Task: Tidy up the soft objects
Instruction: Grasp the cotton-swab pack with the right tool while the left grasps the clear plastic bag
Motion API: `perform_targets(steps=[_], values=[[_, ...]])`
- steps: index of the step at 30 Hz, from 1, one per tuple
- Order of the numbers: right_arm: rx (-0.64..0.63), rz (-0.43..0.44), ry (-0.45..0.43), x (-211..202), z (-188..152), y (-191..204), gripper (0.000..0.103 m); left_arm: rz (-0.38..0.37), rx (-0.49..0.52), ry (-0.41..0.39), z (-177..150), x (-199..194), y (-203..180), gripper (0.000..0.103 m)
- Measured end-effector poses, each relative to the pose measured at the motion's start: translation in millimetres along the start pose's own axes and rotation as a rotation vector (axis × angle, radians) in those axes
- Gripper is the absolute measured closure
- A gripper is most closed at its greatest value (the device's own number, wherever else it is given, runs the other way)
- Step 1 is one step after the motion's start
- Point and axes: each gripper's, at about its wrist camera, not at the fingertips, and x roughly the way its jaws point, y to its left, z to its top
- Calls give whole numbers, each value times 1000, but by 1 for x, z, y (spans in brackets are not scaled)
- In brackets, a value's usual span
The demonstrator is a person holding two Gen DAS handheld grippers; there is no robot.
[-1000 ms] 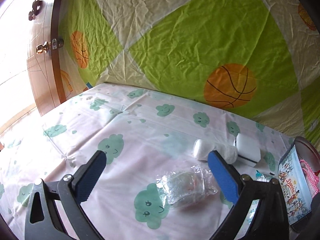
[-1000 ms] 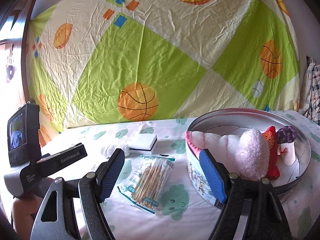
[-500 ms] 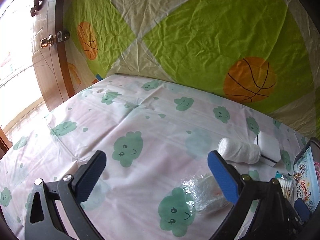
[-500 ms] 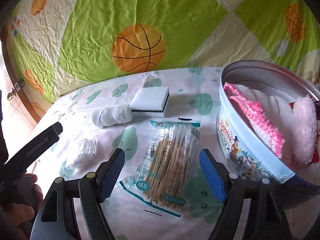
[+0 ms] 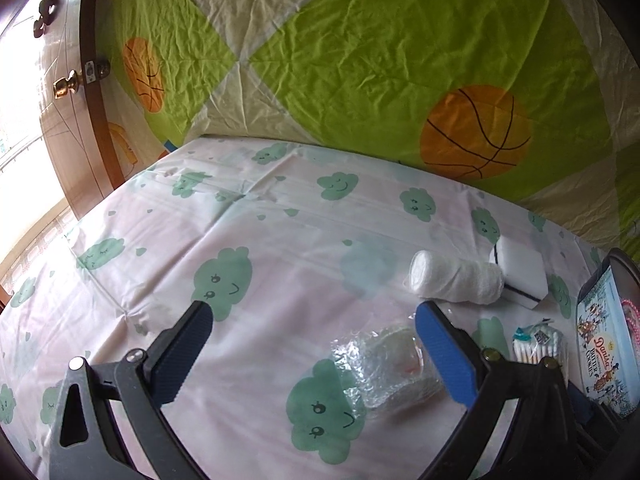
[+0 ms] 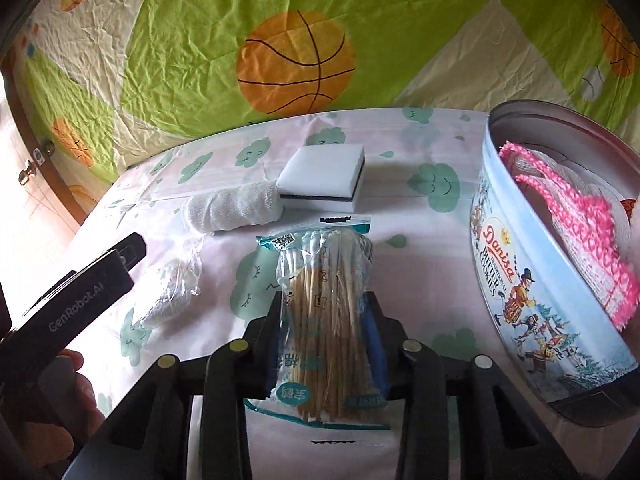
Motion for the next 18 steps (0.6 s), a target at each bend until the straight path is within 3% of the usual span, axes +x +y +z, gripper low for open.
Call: perform_targets(steps=[8, 13, 18], values=[[-51, 38, -172, -39, -12, -6, 68, -132, 42, 78, -7, 9, -20, 1], [-80, 29, -284, -63, -19, -13, 68, -128, 99, 114, -11, 15, -36, 10], [-99, 35, -287, -65, -18, -14, 68, -86, 158, 189, -13, 30, -48, 22]])
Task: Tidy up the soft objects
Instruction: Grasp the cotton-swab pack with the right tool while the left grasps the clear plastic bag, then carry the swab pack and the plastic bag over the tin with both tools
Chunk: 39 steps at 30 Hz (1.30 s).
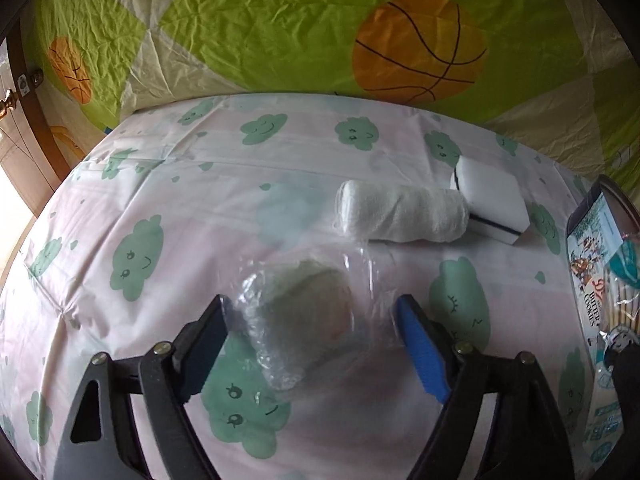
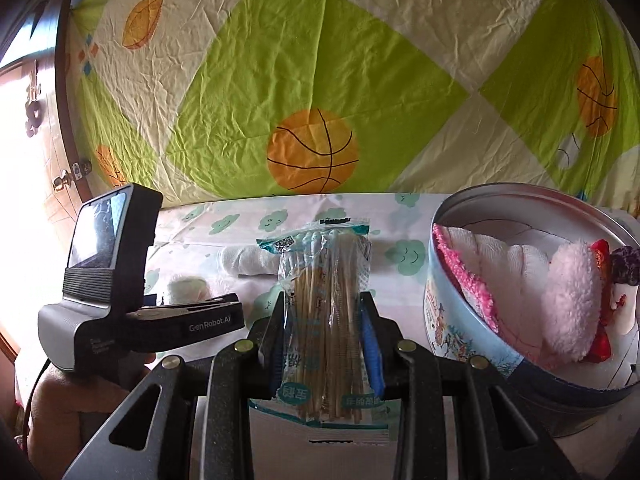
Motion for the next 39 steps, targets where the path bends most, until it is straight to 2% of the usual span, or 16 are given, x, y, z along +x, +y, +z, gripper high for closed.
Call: perform_targets(steps=[2, 4, 8, 10, 14, 20, 24, 28, 31, 36, 39], values=[[4, 0, 5, 2, 1, -1, 68, -11, -4, 1, -1, 0, 2, 25], [6, -1, 11, 4, 0, -1, 68, -13, 1, -2, -1, -1, 1, 43], [18, 2, 15, 4, -2, -3, 68, -35, 33, -20, -2, -4, -5, 61], [24, 2, 12, 3, -2, -5, 68, -49, 41, -23, -3, -5, -8, 88], [21, 10, -15, 1, -3, -5, 68, -65, 27, -52, -2, -11, -4, 88], [-2, 12, -89, -10, -4, 0, 68, -56, -8, -203, -7, -39, 3, 88], [-54, -43, -172, -22, -4, 6, 68, -165, -50, -350, -14, -64, 13, 88], [-85, -84, -253, -35, -2, 8, 68, -229, -59, -458, -16, -81, 14, 88], [-94, -96, -293, -42, 0, 7, 68, -275, -67, -497, -18, -88, 13, 88], [-83, -99, -317, -47, 2, 4, 68, -288, -71, -549, -23, -96, 12, 88], [-93, -108, -341, -51, 2, 4, 68, -271, -81, -572, -25, -98, 12, 88]])
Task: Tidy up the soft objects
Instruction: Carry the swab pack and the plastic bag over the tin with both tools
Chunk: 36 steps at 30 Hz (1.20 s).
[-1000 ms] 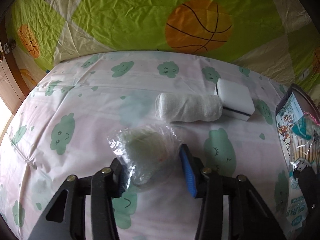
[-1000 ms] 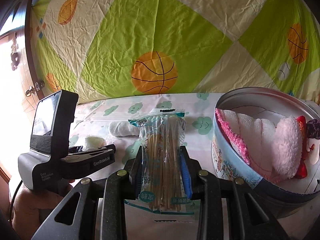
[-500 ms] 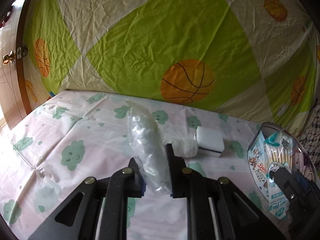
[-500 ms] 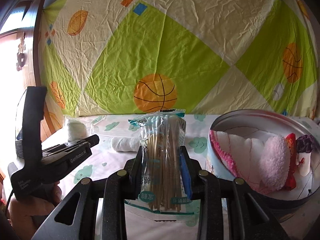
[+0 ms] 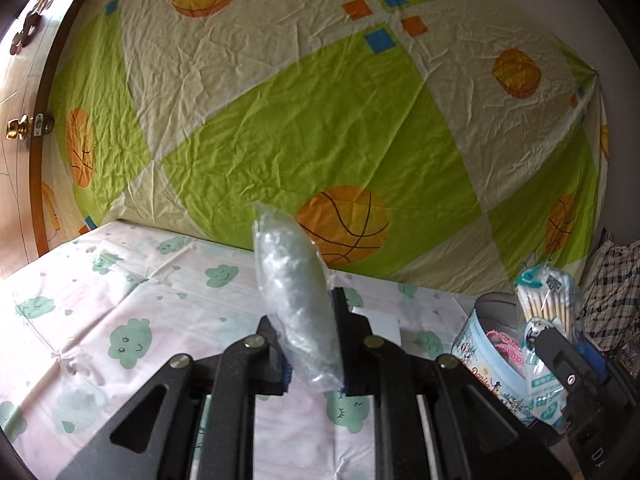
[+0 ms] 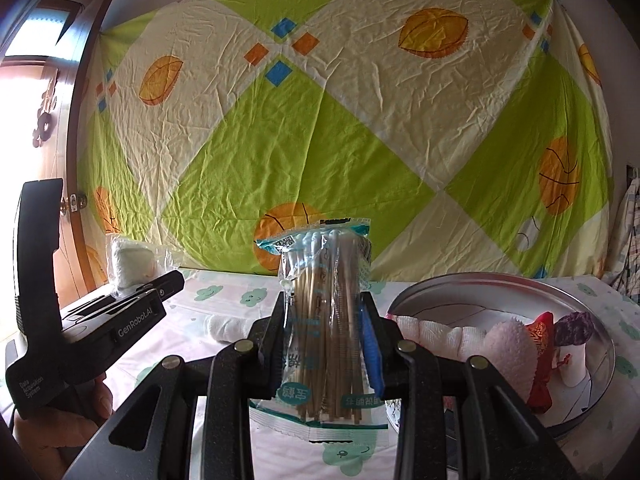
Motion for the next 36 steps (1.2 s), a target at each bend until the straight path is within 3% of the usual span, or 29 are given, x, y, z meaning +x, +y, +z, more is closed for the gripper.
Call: perform_targets(steps=[9, 19, 36], values=[[-9, -22, -28, -6, 2, -13, 68, 112, 65, 6, -9, 1, -18, 88], [-34, -70, -61, -17, 2, -38, 68, 173, 113, -17, -15, -7, -38, 88], [9, -165, -88, -30, 6, -107, 68, 100, 126, -13, -21, -14, -93, 88]])
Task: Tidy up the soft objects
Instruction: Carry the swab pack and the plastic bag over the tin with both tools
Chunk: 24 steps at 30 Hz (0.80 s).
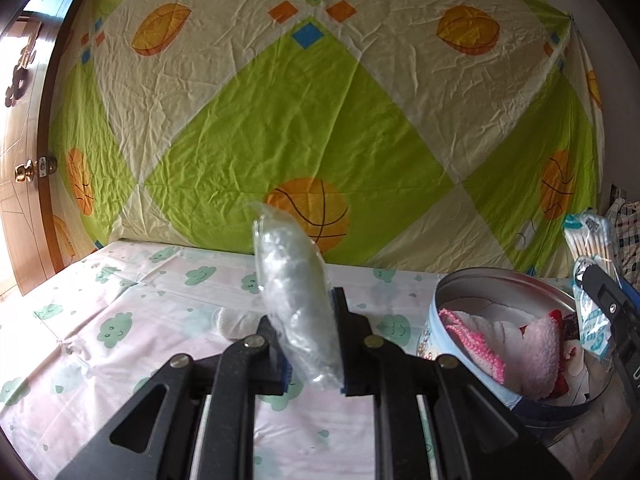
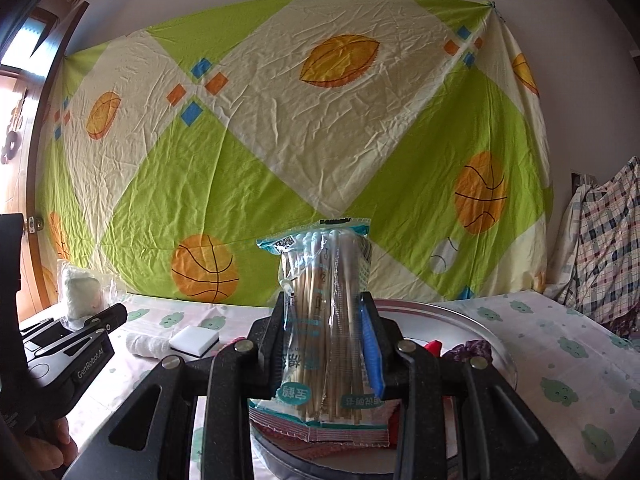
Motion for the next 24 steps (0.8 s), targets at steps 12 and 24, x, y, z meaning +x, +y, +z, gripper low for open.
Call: perform_targets(steps=[12, 24], values=[[48, -86, -20, 3, 10, -58, 68, -71, 19, -2, 9, -2, -45, 88], [109, -185, 9, 18, 16, -117, 68, -148, 69, -7, 16, 0, -95, 88]])
